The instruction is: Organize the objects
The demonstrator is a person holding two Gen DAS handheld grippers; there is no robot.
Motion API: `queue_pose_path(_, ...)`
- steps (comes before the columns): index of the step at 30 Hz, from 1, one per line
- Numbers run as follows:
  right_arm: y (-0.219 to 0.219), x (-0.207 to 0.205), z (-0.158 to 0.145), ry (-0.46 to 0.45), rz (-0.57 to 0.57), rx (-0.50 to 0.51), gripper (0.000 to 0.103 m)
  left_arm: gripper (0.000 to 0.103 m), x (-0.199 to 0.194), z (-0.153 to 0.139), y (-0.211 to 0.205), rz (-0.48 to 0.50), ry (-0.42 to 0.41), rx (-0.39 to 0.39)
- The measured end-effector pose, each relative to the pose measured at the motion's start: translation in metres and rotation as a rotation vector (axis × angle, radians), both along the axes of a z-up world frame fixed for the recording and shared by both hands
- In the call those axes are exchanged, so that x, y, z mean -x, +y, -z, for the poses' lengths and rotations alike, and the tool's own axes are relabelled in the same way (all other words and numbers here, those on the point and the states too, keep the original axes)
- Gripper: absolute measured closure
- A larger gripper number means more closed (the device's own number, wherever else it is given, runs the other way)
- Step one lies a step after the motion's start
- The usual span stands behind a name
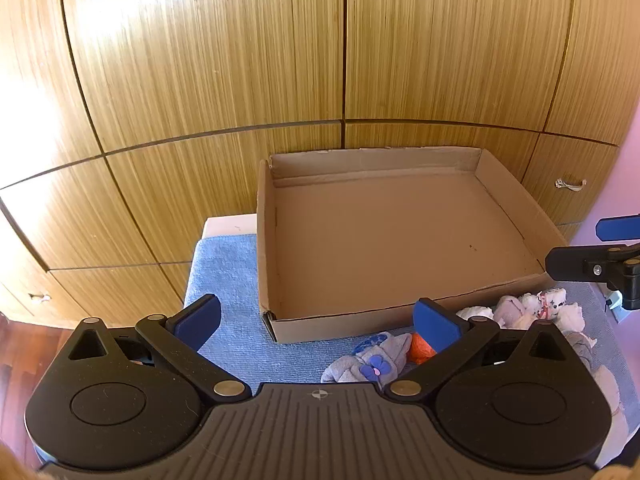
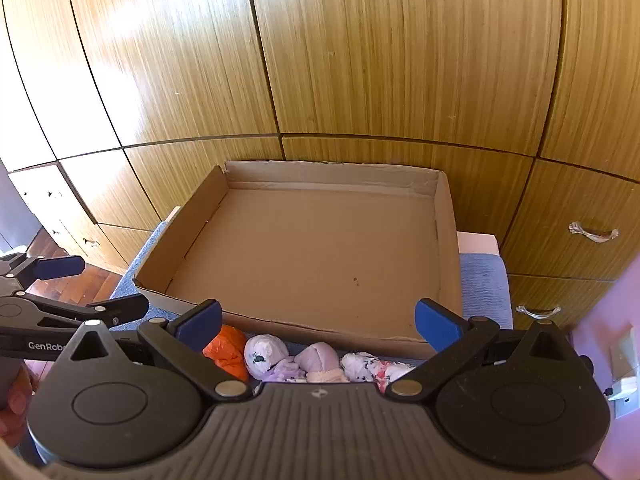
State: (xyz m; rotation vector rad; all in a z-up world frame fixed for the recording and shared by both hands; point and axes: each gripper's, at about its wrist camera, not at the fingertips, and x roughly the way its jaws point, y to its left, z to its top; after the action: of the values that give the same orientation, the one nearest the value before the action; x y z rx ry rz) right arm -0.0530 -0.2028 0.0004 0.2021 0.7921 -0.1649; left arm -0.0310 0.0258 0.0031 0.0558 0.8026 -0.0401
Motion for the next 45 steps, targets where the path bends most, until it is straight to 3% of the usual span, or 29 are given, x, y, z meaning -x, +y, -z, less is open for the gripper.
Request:
queue_pose_path(26,0.001,0.006,-0.008,-0.006,-0.002,-0.011,0.000,0.000,0.009,-0.008,-0.002,0.011,-0.009,0.008)
queue_pose_path(33,-0.001,0.022,-0.011,-0.032,-0.004,-0.014,0.000,0.000,0.027,-0.010,0.003,0.011,-0.040,-0.022)
queue_pose_path(36,-0.004,0.039,-0.015,-0.062,-0.011,0.010,0.000,0.000,0.048,-0.013,0.013,0.002,-0.082,-0.015)
queue_pose_path(40,0.012,0.094,-0.015,-0.178,0.005,0.104,0.000,0.000,0.095,-0.008,0.029,-0.037,-0.159,-0.039)
queue_pose_path(45,0.030,0.162,0.027,-0.251,0.045,0.172,0.001,0.000,0.155,0.015,0.048,-0.054,-0.205,-0.016)
